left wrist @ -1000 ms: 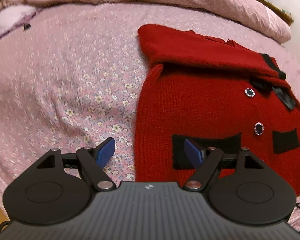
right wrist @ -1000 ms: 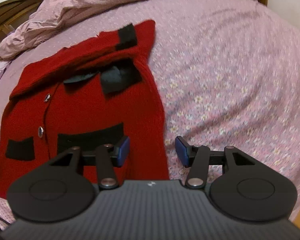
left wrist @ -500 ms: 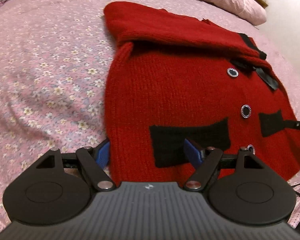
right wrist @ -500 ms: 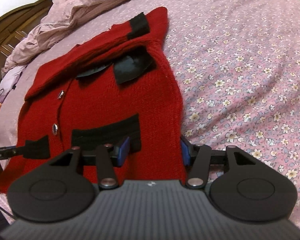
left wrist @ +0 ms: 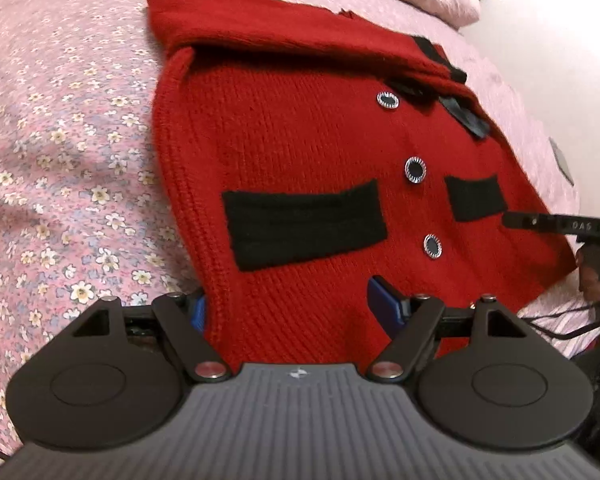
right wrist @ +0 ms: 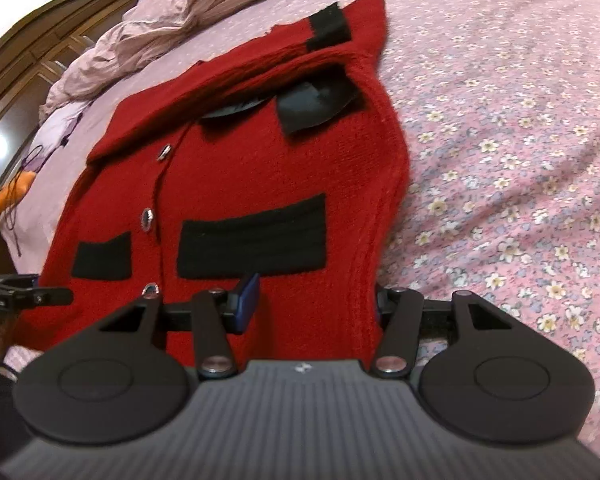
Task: Fold small clothes
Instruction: 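Close both grippers on the red hem of the cardigan, then lift the hem with both grippers, fold it toward the collar, and release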
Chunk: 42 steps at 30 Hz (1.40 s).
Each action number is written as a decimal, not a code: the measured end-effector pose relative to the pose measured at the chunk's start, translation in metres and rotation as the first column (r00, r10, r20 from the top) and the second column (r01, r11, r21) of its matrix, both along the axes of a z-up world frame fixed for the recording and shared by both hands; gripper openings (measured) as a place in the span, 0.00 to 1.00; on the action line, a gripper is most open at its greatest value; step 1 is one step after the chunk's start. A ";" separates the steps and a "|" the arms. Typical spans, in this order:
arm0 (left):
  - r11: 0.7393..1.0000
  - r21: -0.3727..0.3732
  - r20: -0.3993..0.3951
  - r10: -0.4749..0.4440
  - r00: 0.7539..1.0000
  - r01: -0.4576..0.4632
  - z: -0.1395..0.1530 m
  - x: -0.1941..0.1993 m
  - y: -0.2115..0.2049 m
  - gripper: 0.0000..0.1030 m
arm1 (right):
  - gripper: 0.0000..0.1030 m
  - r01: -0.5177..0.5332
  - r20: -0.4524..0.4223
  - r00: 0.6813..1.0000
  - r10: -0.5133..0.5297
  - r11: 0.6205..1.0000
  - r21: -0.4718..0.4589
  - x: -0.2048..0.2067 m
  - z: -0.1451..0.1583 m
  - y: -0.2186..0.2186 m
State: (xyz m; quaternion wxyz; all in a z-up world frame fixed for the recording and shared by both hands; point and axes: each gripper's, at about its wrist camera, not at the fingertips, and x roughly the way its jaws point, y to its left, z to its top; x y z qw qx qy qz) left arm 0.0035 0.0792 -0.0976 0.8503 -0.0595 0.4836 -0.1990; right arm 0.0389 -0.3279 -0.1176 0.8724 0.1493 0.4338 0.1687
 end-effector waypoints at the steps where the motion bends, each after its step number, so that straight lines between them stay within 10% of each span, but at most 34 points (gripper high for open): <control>1: 1.000 0.005 -0.006 -0.004 1.000 0.004 -0.001 0.002 0.000 0.77 | 0.53 -0.006 0.002 1.000 0.006 1.000 0.005 0.000 0.000 0.000; 17: 1.000 -0.008 -0.053 -0.003 0.999 0.003 0.004 -0.004 0.010 0.76 | 0.52 -0.057 0.029 0.998 0.056 0.998 0.036 -0.005 -0.003 0.001; 20: 0.999 0.017 -0.048 0.034 0.998 -0.033 0.001 0.000 0.003 0.58 | 0.52 -0.055 0.030 0.998 0.053 0.997 0.055 -0.003 -0.003 0.002; 24: 0.997 0.032 -0.057 0.072 0.996 -0.070 0.001 0.004 0.006 0.30 | 0.26 -0.037 0.042 0.999 0.034 0.997 0.075 -0.005 -0.001 -0.002; 32: 0.998 0.012 -0.091 0.057 0.994 -0.057 0.000 0.007 0.014 0.31 | 0.12 -0.028 0.061 0.998 0.017 0.983 0.182 -0.004 0.005 -0.013; 38: 0.961 -0.234 -0.090 0.132 0.987 -0.149 0.024 0.014 0.040 0.17 | 0.12 -0.048 0.079 0.997 0.028 0.963 0.265 0.003 0.016 -0.017; 42: 0.953 -0.268 -0.016 0.141 0.990 -0.140 0.052 0.022 0.043 0.13 | 0.12 -0.074 0.127 0.991 0.036 0.948 0.310 0.015 0.036 -0.021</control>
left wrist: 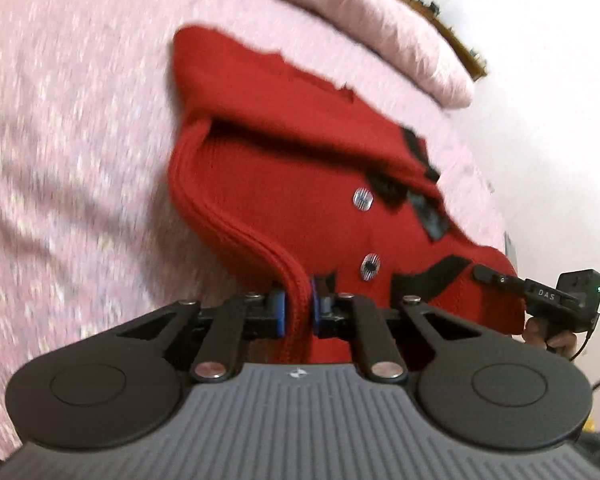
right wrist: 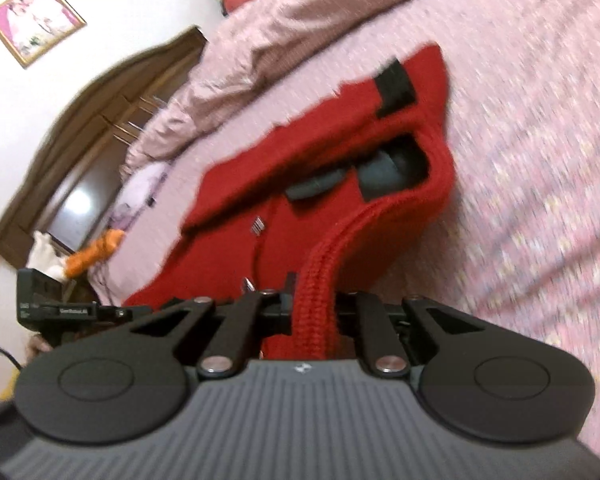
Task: Fold small clothes
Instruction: 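Lift the hem with both grippers, fold it toward the collar, and release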
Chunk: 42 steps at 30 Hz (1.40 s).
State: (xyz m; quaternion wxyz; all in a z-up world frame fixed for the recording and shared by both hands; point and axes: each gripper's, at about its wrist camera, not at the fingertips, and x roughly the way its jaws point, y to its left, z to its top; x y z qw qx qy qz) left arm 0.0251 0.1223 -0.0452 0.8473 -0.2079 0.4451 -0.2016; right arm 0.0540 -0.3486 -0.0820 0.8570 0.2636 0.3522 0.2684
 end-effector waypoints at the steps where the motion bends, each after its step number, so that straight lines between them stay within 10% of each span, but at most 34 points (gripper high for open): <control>1: 1.000 0.000 0.013 0.003 1.000 -0.003 0.005 0.003 -0.001 0.13 | 0.12 0.002 0.018 1.000 -0.002 1.000 0.015 0.004 0.006 -0.001; 17: 0.979 -0.143 0.197 0.172 0.965 -0.146 0.066 0.056 0.012 0.10 | 0.11 0.074 0.150 0.983 -0.102 0.980 0.187 0.067 0.046 -0.008; 28: 0.936 -0.179 0.165 0.333 0.928 -0.304 0.075 0.121 0.022 0.10 | 0.11 0.146 0.137 0.974 -0.182 0.961 0.236 0.131 0.055 -0.011; 42: 0.911 0.031 0.062 0.410 0.910 -0.412 0.017 0.184 0.018 0.11 | 0.12 0.406 -0.130 0.911 -0.390 0.904 0.133 0.198 -0.030 -0.009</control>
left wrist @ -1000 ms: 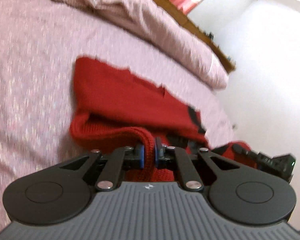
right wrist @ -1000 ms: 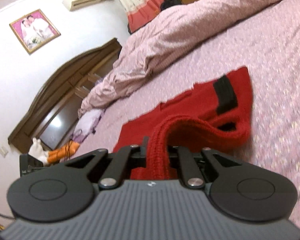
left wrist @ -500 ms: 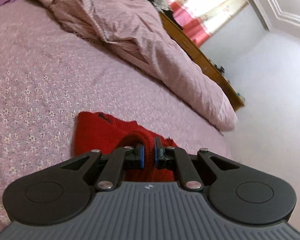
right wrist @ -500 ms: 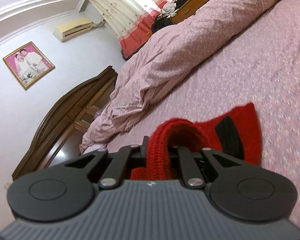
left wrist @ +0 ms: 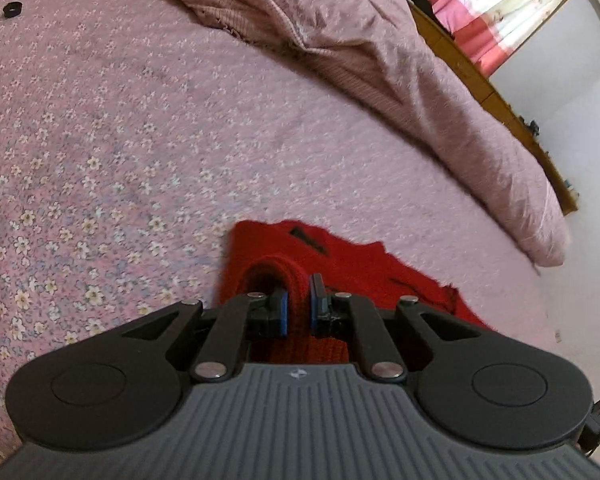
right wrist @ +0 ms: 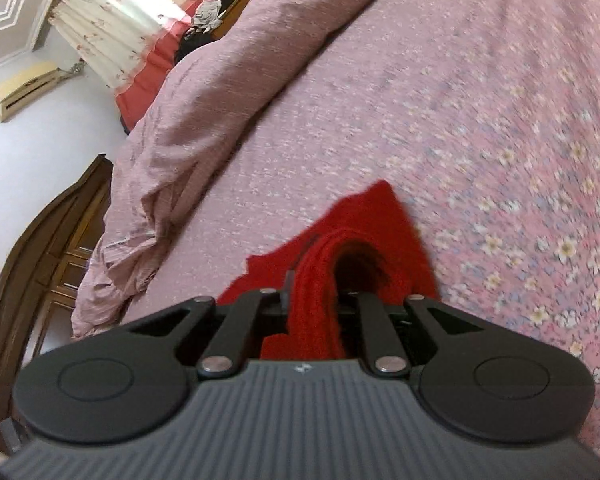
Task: Fold small clothes
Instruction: 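Lift the hem with both grippers, fold it toward the collar, and release, then withdraw both open grippers from the folded cardigan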
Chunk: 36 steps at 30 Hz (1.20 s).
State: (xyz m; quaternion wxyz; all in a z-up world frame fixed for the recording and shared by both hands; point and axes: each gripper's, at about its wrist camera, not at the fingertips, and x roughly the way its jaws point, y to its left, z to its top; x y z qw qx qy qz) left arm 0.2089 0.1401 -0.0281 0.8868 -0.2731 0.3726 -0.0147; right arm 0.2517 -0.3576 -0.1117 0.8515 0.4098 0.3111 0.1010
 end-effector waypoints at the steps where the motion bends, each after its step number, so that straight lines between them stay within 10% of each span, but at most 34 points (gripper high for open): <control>1: 1.000 0.009 0.004 -0.010 1.000 0.010 0.001 -0.002 0.000 0.12 | 0.12 -0.003 0.015 1.000 0.003 1.000 -0.003 -0.003 -0.002 0.000; 4: 0.998 0.052 0.015 -0.045 0.999 0.044 0.011 -0.010 -0.005 0.13 | 0.22 -0.027 0.029 0.999 0.028 0.999 -0.040 -0.011 0.001 0.000; 8: 0.990 0.125 0.021 -0.065 0.998 0.062 0.025 -0.022 -0.013 0.33 | 0.64 -0.052 0.068 0.996 0.058 0.995 -0.089 -0.031 0.018 -0.002; 12: 0.975 0.205 0.084 -0.100 0.991 0.081 0.046 -0.042 -0.025 0.69 | 0.65 -0.067 0.122 0.989 0.084 0.988 -0.140 -0.051 0.036 -0.001; 21: 0.930 0.333 0.144 -0.213 0.966 0.155 0.063 -0.085 -0.065 0.70 | 0.65 -0.073 0.142 0.983 0.120 0.951 -0.300 -0.092 0.054 0.016; 36: 0.824 0.477 0.011 -0.353 0.936 0.305 -0.012 -0.122 -0.132 0.69 | 0.62 -0.172 0.125 0.952 0.281 0.823 -0.541 -0.133 0.035 0.078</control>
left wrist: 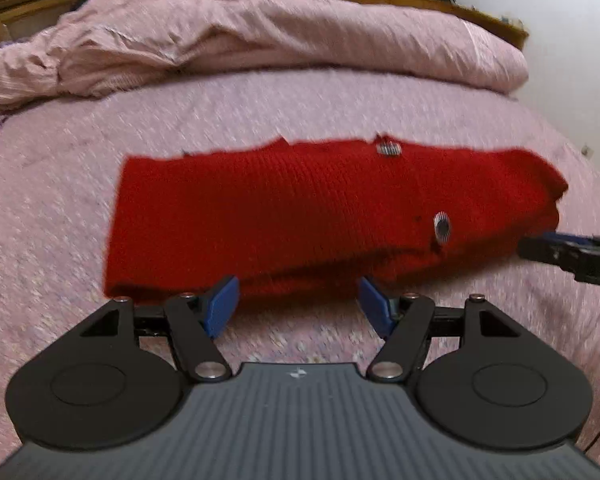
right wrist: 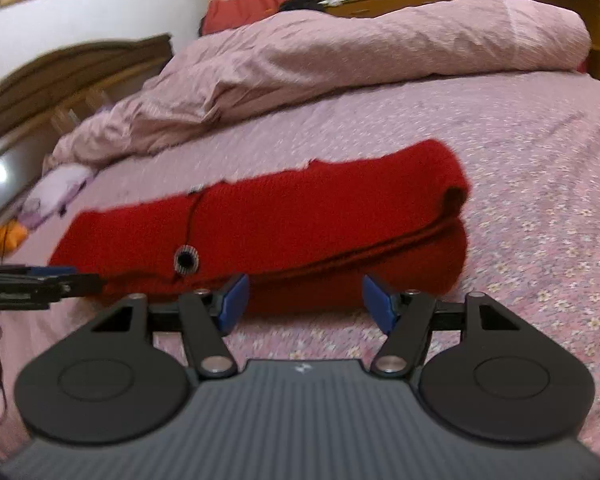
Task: Fold small clothes
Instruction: 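Withdraw both open grippers from the folded cardigan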
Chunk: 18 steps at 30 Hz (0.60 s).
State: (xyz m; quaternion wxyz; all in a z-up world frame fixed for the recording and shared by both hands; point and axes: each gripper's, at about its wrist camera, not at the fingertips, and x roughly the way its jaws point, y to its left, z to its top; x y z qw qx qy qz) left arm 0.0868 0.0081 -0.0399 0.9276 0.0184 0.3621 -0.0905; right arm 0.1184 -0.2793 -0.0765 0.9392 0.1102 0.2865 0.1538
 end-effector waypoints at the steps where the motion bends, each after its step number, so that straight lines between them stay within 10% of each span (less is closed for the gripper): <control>1: 1.000 -0.003 -0.005 -0.006 1.000 0.006 -0.005 0.000 -0.001 0.68 | 0.58 -0.006 0.004 1.000 0.006 1.000 -0.006 -0.001 -0.001 0.003; 5: 1.000 -0.003 -0.014 -0.011 1.000 0.011 -0.020 0.003 -0.006 0.61 | 0.44 -0.010 0.001 1.000 0.010 0.999 0.031 0.003 -0.008 0.005; 18: 0.999 0.042 0.050 0.004 0.999 -0.006 -0.033 0.013 -0.016 0.49 | 0.44 -0.022 0.069 0.997 0.033 0.988 -0.152 0.009 -0.013 0.027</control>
